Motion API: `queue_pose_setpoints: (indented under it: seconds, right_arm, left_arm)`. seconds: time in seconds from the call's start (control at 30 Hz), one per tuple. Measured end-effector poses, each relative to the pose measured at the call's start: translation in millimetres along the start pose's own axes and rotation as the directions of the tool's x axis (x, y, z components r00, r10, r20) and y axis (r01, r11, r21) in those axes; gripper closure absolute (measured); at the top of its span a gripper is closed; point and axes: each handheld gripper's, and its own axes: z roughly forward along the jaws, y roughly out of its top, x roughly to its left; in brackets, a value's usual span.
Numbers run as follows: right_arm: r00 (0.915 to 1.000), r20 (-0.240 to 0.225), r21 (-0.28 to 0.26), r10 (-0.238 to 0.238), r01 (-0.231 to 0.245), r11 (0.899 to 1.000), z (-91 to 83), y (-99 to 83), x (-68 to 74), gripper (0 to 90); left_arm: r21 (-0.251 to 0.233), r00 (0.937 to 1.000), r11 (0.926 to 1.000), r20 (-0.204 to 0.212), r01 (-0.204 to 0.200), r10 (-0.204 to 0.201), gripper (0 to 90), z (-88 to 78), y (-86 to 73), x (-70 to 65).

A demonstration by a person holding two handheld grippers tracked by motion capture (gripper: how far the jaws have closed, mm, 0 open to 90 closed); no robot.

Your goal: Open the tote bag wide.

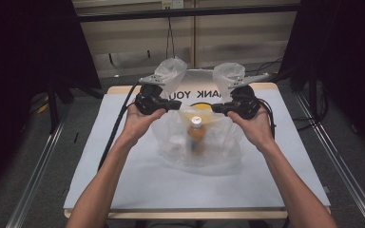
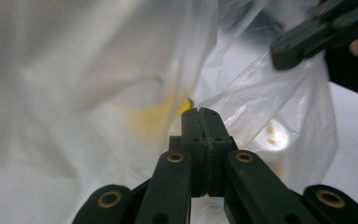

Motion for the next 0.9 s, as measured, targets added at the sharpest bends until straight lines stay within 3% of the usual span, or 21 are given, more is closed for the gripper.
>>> queue_pose_setpoints:
  seconds: [0.17, 0.3, 0.5, 0.73, 0.9]
  right_arm:
    - [0.9996, -0.014, 0.023, 0.026, -0.025, 0.999, 10.5, -30.7, 2.7, 90.0]
    - [0.9988, -0.023, 0.027, 0.044, -0.043, 0.999, 16.4, -45.6, 4.5, 90.0]
    - [0.998, -0.026, 0.039, 0.057, -0.056, 0.998, 19.9, -63.2, 8.2, 90.0]
    - [0.9961, -0.042, -0.002, 0.078, -0.078, 0.997, 21.7, -80.6, 14.0, 90.0]
    - [0.9961, -0.045, -0.009, 0.076, -0.076, 0.997, 26.1, -94.5, 20.3, 90.0]
  left_arm:
    - [0.0, 0.9999, 0.9999, -0.002, 0.017, -0.017, 89.9, 4.6, -13.6, -0.5]
    - [0.012, 0.9999, 0.9998, 0.005, 0.013, -0.013, 89.9, 9.4, -24.2, -3.6]
    - [0.039, 0.999, 0.9983, 0.007, 0.044, -0.045, 89.9, 19.8, -50.4, -5.4]
    - [0.007, 0.9991, 0.9994, 0.025, 0.034, -0.035, 89.0, 18.8, -56.8, -8.5]
    - [0.034, 0.9991, 0.9985, -0.009, 0.042, -0.042, 88.8, 32.3, -66.5, -4.6]
